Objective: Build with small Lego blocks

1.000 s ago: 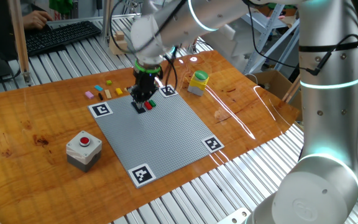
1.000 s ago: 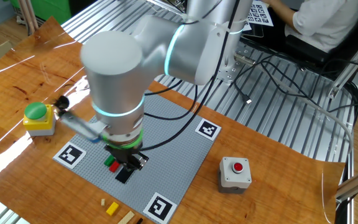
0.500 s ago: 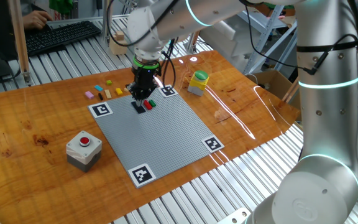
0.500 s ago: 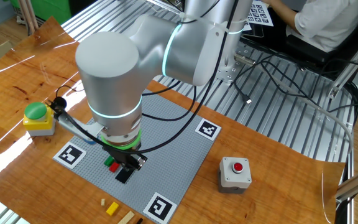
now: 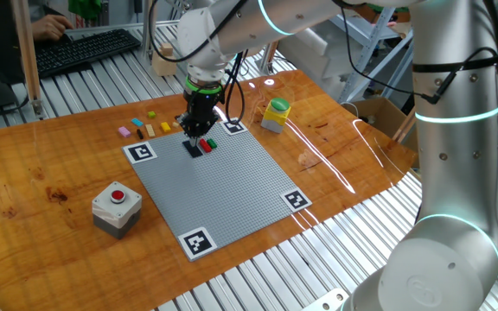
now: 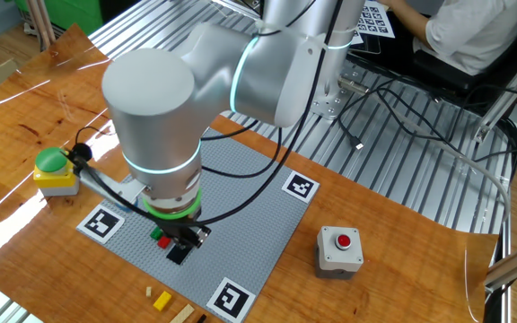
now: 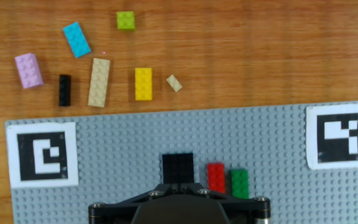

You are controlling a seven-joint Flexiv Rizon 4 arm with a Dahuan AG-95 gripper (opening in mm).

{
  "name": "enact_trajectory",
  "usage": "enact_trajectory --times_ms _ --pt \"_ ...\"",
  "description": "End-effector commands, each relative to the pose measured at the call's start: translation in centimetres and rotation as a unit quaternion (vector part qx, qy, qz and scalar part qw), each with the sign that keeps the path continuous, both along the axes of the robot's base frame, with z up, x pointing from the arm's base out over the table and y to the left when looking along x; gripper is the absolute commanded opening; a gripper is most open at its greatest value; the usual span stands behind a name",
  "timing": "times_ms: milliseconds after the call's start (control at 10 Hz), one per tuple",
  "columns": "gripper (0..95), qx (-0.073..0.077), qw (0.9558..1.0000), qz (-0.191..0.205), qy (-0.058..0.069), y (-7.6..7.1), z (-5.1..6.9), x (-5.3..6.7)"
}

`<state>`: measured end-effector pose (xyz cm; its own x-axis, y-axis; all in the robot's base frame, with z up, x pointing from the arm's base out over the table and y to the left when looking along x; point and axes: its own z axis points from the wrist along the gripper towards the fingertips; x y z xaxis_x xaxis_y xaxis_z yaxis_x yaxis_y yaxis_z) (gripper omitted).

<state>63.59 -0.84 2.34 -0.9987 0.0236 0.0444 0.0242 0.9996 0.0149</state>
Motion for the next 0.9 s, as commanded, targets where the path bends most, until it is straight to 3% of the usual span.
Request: enact_trajectory --times_ms 100,500,600,700,900 --pt "0.0 0.000 1.0000 0.000 0.001 -0.1 0.0 0.2" --pt "0.0 0.004 1.0000 0.003 0.001 -0.4 -0.7 0.7" --pt "0.0 0.008 1.0000 0.002 0.000 -0.4 -1.6 0.8" --pt "0.0 0.009 0.9999 0.002 -0.011 -0.4 -3.4 0.9" --pt "0.0 0.008 1.0000 0.000 0.000 -0.3 -1.8 0.9"
